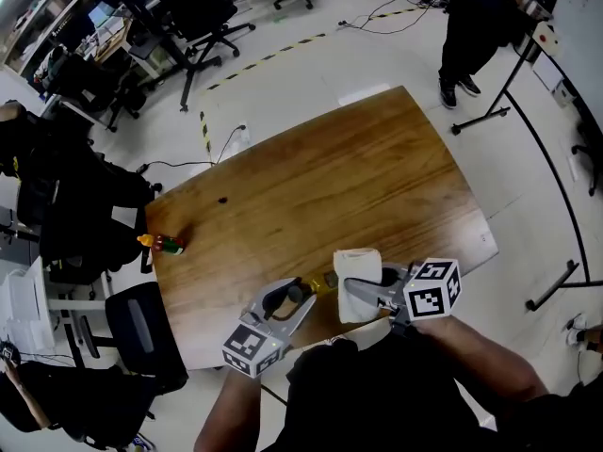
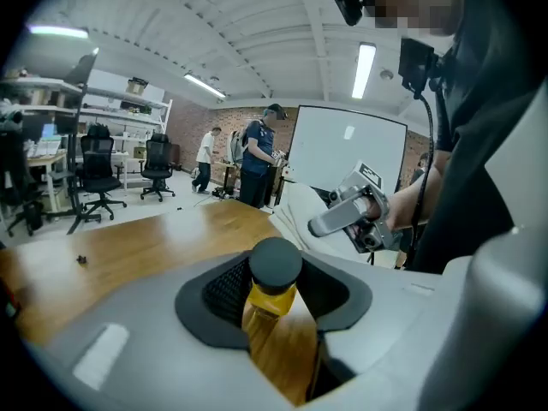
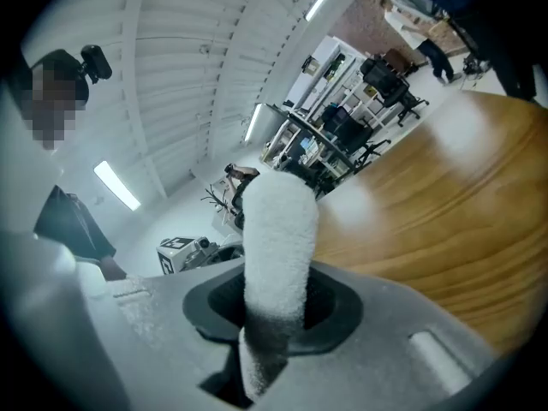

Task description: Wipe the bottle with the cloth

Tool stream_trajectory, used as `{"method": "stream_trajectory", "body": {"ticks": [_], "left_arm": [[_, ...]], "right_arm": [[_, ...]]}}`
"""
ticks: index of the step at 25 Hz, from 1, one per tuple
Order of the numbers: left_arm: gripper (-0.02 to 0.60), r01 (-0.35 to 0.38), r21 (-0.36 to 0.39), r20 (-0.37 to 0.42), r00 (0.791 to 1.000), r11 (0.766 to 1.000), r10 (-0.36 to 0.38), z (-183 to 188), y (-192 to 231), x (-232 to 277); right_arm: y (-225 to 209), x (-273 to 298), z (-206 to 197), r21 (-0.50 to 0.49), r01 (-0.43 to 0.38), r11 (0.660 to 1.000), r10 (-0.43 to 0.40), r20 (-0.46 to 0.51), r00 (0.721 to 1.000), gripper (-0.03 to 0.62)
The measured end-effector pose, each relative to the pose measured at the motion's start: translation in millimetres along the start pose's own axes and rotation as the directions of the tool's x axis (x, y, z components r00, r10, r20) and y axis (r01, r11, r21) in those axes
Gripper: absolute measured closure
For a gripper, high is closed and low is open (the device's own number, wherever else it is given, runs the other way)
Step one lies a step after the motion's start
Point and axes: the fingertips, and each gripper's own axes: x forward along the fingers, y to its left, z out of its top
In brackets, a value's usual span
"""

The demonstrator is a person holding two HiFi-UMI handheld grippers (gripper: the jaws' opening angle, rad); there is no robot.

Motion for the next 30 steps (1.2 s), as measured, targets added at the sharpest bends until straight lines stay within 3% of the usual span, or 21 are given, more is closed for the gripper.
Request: {"method": "stream_trajectory", "body": {"ticks": [5,12,18,22,30], "left_arm": [[0.402,0.019,-0.032,0.021,1.0,0.999,-0.018,-11,6,-18],[0.403,0.01,-0.043,0.047,0.999,0.999,-0.008,-19,21,-28],[0.403,0.002,-0.061,0.039,0.999,0.998,0.0,-23,28,-36],[0.403,-0.014,-0.095,0.042,0.999,0.995,0.018,-29,32,-40],[0.403,-0.016,-0.094,0.033,0.999,0.995,0.02,-17,31,-31]], "right_arm": [[14,57,-8,-0.011,-0.111,0.994,0.109,-0.126,0.986,0.52],[9,90,-16,-0.036,-0.122,0.992,0.111,-0.222,0.969,0.521],[-24,88,-25,-0.047,-0.062,0.997,0.047,-0.276,0.96,0.52],[-55,82,-36,-0.043,-0.016,0.999,0.004,-0.277,0.961,0.521],[-102,62,-46,-0.053,0.08,0.995,-0.092,-0.271,0.958,0.52]]}}
